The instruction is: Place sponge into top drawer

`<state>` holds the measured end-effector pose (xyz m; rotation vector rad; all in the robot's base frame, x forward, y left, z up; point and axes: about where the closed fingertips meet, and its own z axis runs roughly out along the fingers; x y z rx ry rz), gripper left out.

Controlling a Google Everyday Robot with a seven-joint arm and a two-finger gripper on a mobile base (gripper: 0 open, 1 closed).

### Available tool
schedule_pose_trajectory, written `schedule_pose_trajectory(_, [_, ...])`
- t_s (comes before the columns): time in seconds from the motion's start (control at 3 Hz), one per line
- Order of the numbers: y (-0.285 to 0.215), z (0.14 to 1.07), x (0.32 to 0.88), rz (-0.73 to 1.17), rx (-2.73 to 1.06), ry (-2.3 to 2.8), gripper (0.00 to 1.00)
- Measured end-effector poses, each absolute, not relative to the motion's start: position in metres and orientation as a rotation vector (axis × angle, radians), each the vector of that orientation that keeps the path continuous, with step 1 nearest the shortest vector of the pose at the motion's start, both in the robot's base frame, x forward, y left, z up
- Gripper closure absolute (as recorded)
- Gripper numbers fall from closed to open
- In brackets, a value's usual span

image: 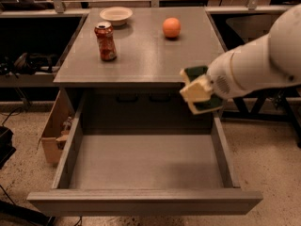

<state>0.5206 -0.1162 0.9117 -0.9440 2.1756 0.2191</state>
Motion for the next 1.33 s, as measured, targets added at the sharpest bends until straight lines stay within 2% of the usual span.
schedule_pose_trajectory(0.67, [-0.061, 0.757, 0.508, 0.251, -1.112, 2.340, 1.00])
schedule_pose_trajectory(1.33, [-0.028, 0.695, 0.530, 0.332, -1.270, 2.362, 1.00])
